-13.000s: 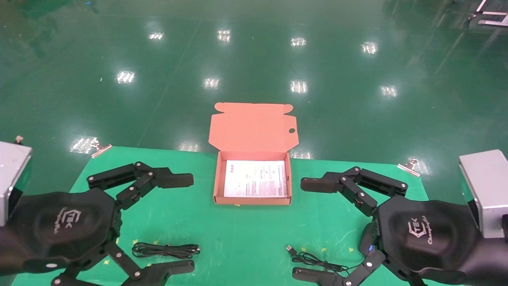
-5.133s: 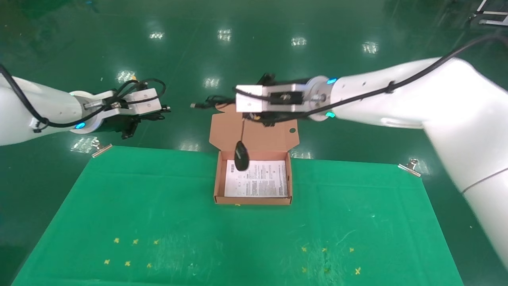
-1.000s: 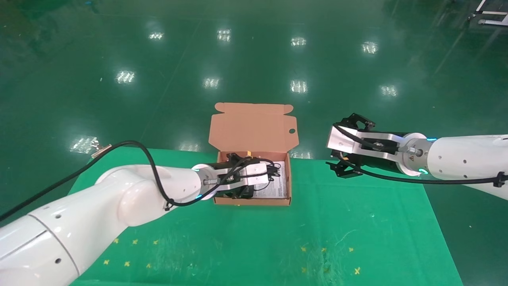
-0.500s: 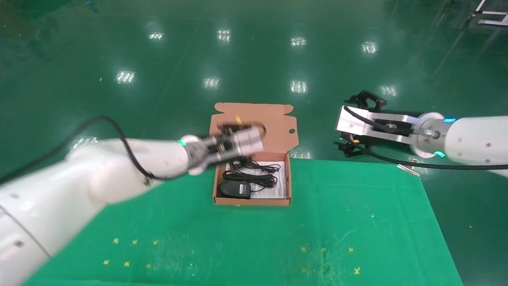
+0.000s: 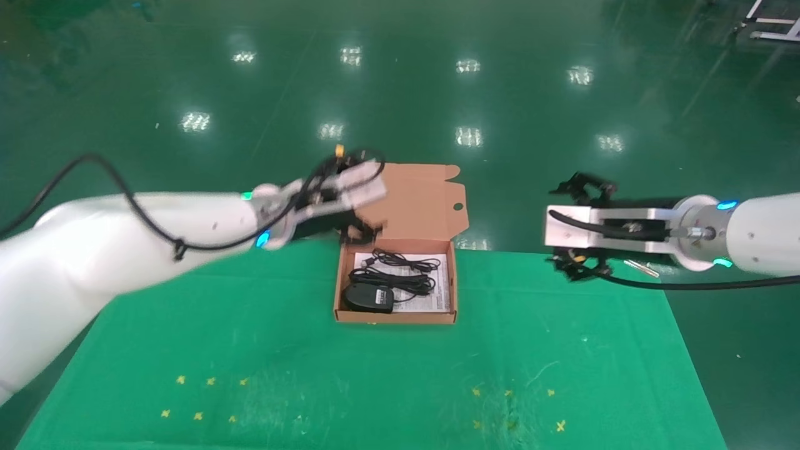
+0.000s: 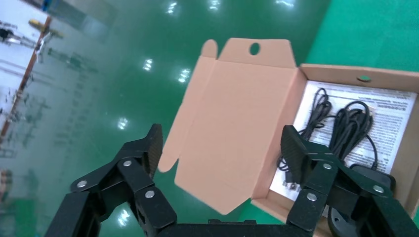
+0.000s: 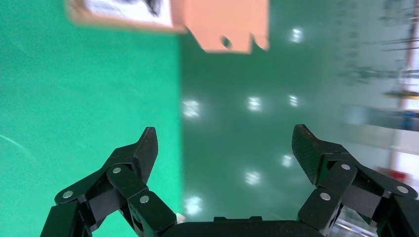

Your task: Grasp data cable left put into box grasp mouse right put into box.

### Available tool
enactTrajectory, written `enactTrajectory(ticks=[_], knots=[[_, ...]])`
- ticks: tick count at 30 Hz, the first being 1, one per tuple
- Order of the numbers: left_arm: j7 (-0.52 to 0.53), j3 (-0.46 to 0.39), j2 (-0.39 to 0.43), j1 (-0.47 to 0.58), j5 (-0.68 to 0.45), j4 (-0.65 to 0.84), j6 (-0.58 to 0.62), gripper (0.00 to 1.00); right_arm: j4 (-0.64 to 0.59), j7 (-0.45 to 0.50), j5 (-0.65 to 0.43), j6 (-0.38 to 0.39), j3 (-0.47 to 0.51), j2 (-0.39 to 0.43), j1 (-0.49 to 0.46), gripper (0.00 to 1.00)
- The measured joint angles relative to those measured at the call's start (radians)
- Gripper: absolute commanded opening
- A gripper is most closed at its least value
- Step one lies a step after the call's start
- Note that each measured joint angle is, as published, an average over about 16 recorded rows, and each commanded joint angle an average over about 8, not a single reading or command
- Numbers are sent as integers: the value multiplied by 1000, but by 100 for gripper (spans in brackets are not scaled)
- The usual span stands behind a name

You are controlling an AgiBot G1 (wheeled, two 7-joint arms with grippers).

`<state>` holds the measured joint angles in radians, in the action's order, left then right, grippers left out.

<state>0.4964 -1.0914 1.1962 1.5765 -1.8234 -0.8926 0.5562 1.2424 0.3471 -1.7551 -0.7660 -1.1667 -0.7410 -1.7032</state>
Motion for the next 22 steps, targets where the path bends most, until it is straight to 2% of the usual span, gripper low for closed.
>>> enactTrajectory(ticks=[15,22], knots=[[-81,213,-154,-132,287,-103,247,100,11,-42,269,-191,233,34,165,100],[-101,266,-191,-164,358,-128,307,100,14,-52,335,-239,290,42,206,100]])
